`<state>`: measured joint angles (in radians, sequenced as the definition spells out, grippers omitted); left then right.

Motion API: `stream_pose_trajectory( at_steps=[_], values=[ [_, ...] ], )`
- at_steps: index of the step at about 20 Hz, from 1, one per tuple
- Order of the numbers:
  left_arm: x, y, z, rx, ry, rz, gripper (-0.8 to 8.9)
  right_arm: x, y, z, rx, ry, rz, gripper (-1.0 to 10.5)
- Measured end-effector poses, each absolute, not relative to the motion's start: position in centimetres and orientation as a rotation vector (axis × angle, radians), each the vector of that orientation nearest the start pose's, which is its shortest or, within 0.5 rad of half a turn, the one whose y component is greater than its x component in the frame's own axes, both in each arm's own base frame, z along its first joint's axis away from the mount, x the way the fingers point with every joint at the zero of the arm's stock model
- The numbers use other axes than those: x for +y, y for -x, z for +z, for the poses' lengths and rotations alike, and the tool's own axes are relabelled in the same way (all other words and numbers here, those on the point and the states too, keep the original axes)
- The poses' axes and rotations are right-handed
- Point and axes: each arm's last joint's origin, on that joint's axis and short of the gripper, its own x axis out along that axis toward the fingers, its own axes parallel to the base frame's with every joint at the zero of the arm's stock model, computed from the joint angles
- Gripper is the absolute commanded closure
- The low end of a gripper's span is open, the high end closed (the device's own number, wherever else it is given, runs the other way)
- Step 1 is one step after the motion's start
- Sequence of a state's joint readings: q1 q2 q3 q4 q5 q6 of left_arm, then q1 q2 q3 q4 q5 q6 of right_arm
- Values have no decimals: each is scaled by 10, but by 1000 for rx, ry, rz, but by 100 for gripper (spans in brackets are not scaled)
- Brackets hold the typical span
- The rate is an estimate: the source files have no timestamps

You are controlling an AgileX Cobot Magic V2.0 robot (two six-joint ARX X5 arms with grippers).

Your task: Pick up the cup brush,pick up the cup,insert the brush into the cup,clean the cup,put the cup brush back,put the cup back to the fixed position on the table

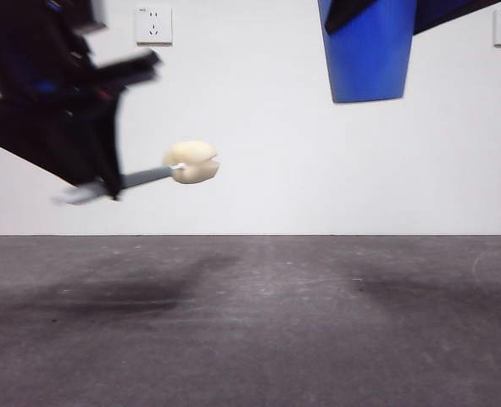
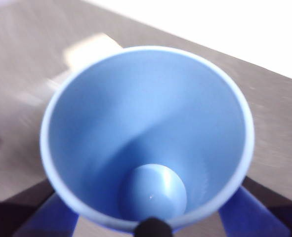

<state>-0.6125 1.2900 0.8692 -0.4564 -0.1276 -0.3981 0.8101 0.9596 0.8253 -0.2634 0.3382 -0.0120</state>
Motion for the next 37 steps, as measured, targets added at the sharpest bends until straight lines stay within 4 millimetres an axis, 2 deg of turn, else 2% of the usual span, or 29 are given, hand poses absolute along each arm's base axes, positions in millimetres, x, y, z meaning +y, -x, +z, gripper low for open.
stream_pose_trajectory(
  at_steps=[6,14,18,19,21,22,25,28,32,37],
  values=[
    [-166,-245,186,968,131,-203,822,142,-149,310,349,179,478,963],
    [-175,-259,150,1018,141,-164,822,142,-149,310,351,173,477,963],
    [-176,-261,149,1014,143,-164,799,142,-149,310,351,173,477,963],
    [-176,-261,149,1013,143,-164,734,142,-149,310,351,173,477,963],
    [-176,-261,149,1018,147,-173,466,142,-150,310,352,174,477,963],
    [-176,-262,149,1023,152,-180,398,143,-151,309,357,176,474,963],
    [-178,-262,151,1036,162,-206,401,146,-162,303,377,157,495,963],
    [-177,-260,156,1047,156,-223,401,147,-183,297,369,118,484,963],
    [-170,-250,164,1074,136,-233,401,150,-217,274,420,99,476,964],
    [-157,-230,215,961,140,-323,401,152,-256,226,491,90,452,963]
  ],
)
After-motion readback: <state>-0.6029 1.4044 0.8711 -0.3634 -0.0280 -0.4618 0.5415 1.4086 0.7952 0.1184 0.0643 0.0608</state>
